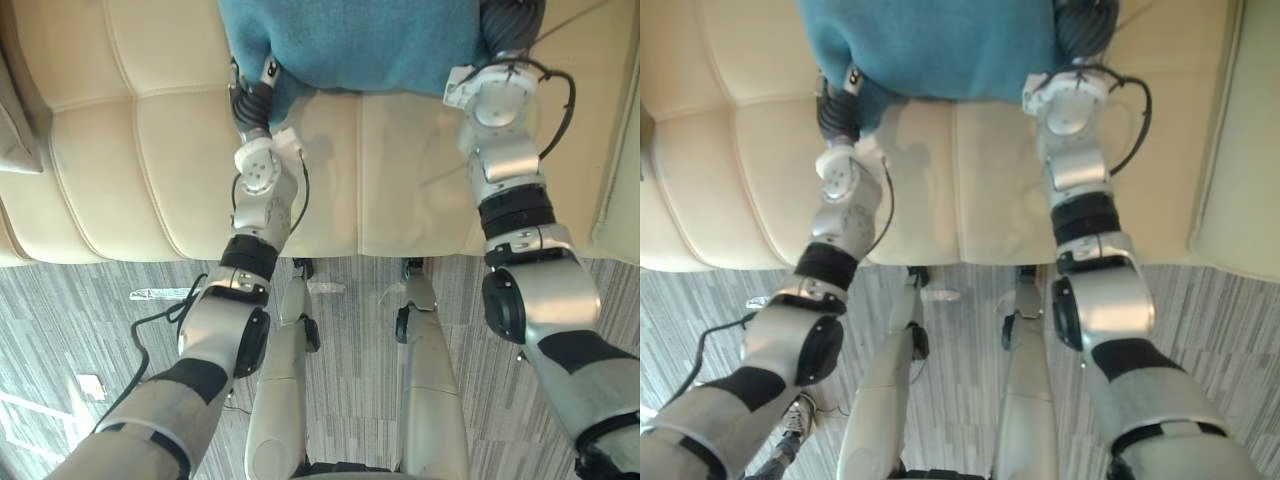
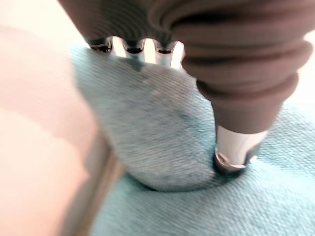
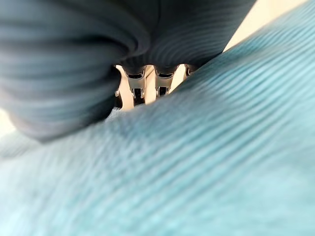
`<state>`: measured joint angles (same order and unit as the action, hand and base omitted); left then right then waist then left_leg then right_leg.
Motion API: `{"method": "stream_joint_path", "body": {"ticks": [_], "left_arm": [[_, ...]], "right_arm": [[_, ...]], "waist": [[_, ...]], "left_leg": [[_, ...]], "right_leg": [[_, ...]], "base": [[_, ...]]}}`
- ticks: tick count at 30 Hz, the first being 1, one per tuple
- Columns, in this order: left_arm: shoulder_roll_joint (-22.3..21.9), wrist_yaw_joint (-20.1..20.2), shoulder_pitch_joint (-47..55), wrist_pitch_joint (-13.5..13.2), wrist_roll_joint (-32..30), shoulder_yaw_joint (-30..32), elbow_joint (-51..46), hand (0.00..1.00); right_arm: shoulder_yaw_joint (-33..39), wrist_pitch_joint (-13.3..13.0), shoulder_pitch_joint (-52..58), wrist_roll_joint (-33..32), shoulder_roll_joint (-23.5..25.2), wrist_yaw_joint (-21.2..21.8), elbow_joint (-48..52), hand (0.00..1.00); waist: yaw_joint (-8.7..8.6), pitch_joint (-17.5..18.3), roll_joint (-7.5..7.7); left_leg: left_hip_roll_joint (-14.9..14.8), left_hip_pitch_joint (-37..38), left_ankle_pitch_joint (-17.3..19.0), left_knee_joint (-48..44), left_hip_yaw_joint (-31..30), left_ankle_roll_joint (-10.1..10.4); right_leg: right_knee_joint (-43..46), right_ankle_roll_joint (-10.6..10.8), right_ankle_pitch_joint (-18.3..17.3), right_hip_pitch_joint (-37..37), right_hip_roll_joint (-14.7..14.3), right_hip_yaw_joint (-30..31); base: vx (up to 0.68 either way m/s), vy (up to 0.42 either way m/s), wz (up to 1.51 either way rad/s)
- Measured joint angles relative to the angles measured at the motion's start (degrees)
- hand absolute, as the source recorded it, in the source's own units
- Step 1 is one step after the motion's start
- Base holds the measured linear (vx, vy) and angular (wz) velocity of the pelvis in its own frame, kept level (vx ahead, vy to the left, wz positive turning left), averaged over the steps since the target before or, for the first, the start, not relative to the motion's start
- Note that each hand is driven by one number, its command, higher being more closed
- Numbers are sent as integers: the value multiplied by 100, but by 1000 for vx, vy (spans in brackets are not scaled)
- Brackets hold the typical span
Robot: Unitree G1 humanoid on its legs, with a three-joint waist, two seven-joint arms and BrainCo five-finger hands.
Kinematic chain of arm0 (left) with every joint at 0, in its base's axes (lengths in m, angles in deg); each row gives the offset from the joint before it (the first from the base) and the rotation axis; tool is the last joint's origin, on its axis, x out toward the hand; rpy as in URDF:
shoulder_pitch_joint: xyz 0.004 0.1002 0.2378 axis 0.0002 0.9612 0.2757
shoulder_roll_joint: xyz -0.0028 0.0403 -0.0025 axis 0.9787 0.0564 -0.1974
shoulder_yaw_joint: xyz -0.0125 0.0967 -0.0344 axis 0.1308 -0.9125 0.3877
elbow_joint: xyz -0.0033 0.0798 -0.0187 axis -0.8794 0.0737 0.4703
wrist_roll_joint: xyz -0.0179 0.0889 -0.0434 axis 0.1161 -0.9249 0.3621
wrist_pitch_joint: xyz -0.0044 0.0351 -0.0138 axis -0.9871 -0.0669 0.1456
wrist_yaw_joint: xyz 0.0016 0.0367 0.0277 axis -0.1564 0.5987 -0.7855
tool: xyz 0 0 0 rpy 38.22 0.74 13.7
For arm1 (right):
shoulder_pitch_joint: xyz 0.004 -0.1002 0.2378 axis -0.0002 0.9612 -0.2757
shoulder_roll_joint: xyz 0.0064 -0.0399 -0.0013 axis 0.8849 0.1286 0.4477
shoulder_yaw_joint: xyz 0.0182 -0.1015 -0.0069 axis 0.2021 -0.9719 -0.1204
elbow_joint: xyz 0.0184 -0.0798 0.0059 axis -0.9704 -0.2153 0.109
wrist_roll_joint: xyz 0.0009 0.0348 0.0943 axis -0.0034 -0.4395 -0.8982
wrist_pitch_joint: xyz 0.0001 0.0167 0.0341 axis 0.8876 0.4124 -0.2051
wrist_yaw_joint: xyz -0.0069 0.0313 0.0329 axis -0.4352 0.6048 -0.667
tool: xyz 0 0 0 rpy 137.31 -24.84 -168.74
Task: Pick up cushions and gather them together orderly.
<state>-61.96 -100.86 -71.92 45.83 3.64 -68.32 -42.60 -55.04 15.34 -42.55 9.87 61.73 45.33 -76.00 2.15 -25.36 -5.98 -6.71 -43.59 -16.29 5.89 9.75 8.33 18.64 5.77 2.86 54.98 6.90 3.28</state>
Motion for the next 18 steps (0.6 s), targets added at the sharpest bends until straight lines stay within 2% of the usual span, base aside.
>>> {"method": "stream_joint_path", "body": {"ticks": [3, 5, 7, 11, 12, 15, 18], "left_arm": [[256, 118, 221, 56, -1, 182, 1, 0], [583, 217, 353, 89, 70, 423, 3, 0], [792, 263, 528, 92, 189, 536, -65, 0], [1231, 402, 1492, -1, 478, 698, -689, 0], [1313, 514, 1962, -42, 493, 708, -950, 0], [1163, 697, 2931, -61, 409, 691, -1296, 0], [580, 872, 4126, -34, 201, 662, -1438, 0]], "right_arm": [[28, -53, 260, -153, -16, 161, 62, 0], [104, -56, 633, -365, -76, 243, 429, 0], [265, -67, 914, -439, -160, 292, 728, 0], [455, -186, 1939, -559, -441, 407, 1706, 0], [505, -256, 2446, -565, -444, 473, 2120, 0], [480, -388, 3492, -636, -240, 627, 2745, 0], [352, -496, 4780, -651, 406, 953, 3155, 0]], "waist": [[-77, -24, 40], [-181, -33, 55], [-183, -37, 60], [-206, -37, 71], [-209, -24, 95], [-196, 21, 181], [-204, 232, 343]], "left_leg": [[9, 108, 5, 0, 105, -9], [7, 215, 0, -1, 111, -13], [5, 361, 0, -1, 152, -13], [-11, 879, 19, -1, 204, -17], [-38, 1128, 107, -1, 212, -86], [-51, 1589, 233, -2, 235, -73], [-92, 2044, 457, -3, 254, -45]], "right_leg": [[86, -3, -25, -6, -6, 92], [242, -39, -90, -30, -8, 93], [318, -54, -126, -113, -14, 106], [444, -95, -294, -573, -25, 77], [506, -113, -378, -781, -58, 60], [512, -106, -536, -1217, -97, 53], [502, -129, -725, -1636, -144, 51]], "base": [[-6, -59, -12], [6, -76, 1], [6, -89, -8], [16, -95, -6], [15, -88, -6], [23, -76, -11], [67, -46, -14]]}}
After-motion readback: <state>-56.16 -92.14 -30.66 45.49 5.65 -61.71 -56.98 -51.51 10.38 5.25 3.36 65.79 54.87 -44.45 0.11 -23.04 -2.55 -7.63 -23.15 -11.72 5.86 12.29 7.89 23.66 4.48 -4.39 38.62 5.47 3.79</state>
